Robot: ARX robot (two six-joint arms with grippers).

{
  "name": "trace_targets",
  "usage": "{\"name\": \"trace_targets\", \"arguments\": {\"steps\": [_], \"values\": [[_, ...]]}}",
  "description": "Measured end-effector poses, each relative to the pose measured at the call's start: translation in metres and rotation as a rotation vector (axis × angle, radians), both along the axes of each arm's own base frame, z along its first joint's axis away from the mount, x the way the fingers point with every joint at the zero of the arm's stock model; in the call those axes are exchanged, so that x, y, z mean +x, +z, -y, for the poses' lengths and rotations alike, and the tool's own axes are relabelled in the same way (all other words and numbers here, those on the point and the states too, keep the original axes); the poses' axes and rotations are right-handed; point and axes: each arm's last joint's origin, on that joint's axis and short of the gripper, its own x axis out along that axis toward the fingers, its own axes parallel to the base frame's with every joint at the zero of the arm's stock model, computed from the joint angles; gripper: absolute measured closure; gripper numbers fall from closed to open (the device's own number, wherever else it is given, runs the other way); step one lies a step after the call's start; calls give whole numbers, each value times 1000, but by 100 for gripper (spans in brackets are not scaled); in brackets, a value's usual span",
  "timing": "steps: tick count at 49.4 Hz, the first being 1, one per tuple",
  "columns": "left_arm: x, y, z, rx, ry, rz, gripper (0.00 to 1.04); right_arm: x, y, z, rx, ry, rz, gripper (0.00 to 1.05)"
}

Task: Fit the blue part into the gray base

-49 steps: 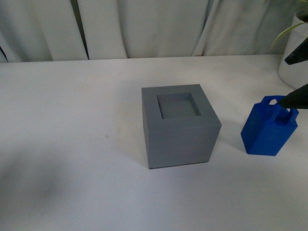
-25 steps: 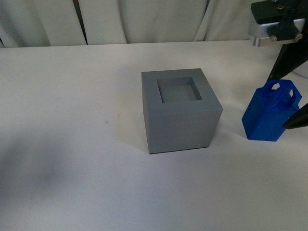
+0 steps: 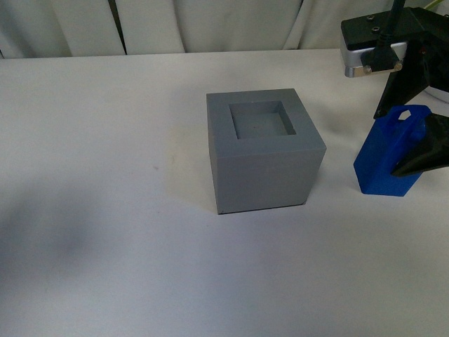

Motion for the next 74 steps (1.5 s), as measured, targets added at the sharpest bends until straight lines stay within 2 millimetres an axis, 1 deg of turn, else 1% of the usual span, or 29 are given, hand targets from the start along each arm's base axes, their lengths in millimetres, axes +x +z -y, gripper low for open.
{"name": "trace_targets", "arguments": {"steps": [4,6,8,11,13,21,23,27,33,37,40,48,55,66,74], "values": [[0,0,0,0,0,0,6,0,0,0,-1,2,-4,38],[0,0,0,0,0,0,6,-1,0,0,-4,4,-12,43],[0,0,0,0,0,0,6,-2,0,0,-5,5,-19,47],[0,0,0,0,0,0,6,-2,0,1,-4,7,-26,55],[0,0,0,0,0,0,6,-2,2,1,-3,9,-26,58],[0,0,0,0,0,0,6,-1,13,1,7,9,-20,59],[0,0,0,0,0,0,6,-2,19,1,14,11,-20,59],[0,0,0,0,0,0,6,-4,39,-3,52,25,10,59],[0,0,0,0,0,0,6,-9,73,-17,106,66,54,59],[0,0,0,0,0,0,6,-12,91,-27,137,98,70,59],[0,0,0,0,0,0,6,-14,100,-35,149,121,75,59],[0,0,0,0,0,0,6,-19,116,-51,145,173,87,59],[0,0,0,0,0,0,6,-20,119,-68,136,216,84,59],[0,0,0,0,0,0,6,-17,103,-91,106,270,35,59],[0,0,0,0,0,0,6,-17,97,-101,96,292,16,59]]}}
